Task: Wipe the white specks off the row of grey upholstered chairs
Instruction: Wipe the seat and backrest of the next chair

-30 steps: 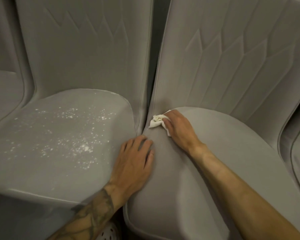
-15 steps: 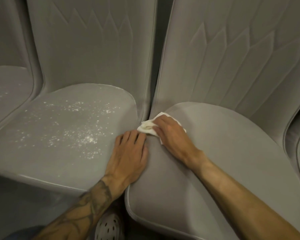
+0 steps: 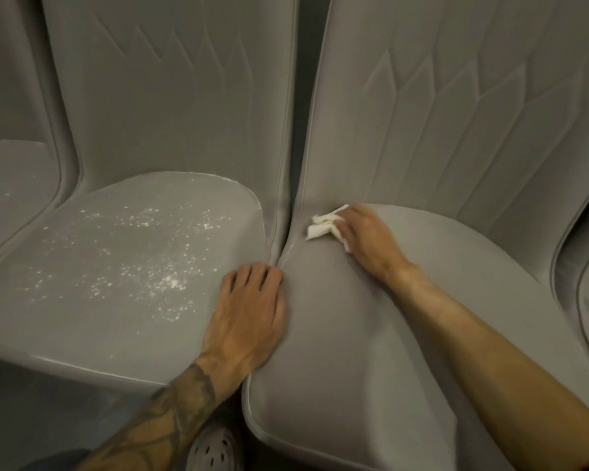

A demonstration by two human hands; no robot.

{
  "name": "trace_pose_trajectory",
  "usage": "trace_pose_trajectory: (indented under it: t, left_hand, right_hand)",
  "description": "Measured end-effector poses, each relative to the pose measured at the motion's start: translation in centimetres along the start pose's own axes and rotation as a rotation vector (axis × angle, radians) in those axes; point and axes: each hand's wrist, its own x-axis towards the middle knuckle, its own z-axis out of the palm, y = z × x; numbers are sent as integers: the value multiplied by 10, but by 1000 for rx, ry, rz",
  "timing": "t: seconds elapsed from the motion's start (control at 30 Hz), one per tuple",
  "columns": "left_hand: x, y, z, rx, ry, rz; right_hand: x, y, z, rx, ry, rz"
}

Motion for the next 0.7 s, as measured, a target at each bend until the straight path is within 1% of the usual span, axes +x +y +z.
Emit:
trace_pose_trajectory:
  t: [0.1, 0.13, 0.17, 0.23, 0.33, 0.4, 0.43, 0.47, 0.53, 0.57, 0.6, 0.63, 0.7]
  left_hand:
    - [1, 0, 0, 1, -1, 3]
    - [1, 0, 0, 2, 1, 0]
    - [2, 0, 1, 1, 4, -1]
    - [2, -1, 1, -1, 8, 5]
    - [2, -3, 3, -11, 13, 12]
    - [2, -4, 4, -15, 17, 12]
    - [2, -4, 5, -18, 20, 12]
    - [2, -4, 5, -22, 25, 13]
    - [1, -4, 6, -29, 37, 18]
    - [1, -5, 6, -30, 43, 20]
    - [1, -6, 6, -31, 48, 20]
    - [1, -6, 7, -33, 50, 21]
    - [2, -5, 6, -37, 50, 19]
  right_hand:
    - [16, 31, -6, -48, 54, 273]
    - [20, 29, -3, -47, 64, 326]
    - [20, 22, 2, -43, 69, 342]
    - [13, -1, 13, -14, 57, 294]
    - [-11, -22, 20, 36, -27, 12]
    - [-13, -13, 8, 41, -85, -136]
    - [-7, -3, 0, 27, -84, -145]
    - [0, 9, -7, 10, -52, -91]
    - [12, 30, -15, -41, 58, 150]
    - [16, 32, -13, -56, 84, 252]
    - [17, 24, -6, -47, 83, 289]
    - [13, 9, 4, -14, 67, 274]
    - [-3, -27, 23, 93, 51, 137]
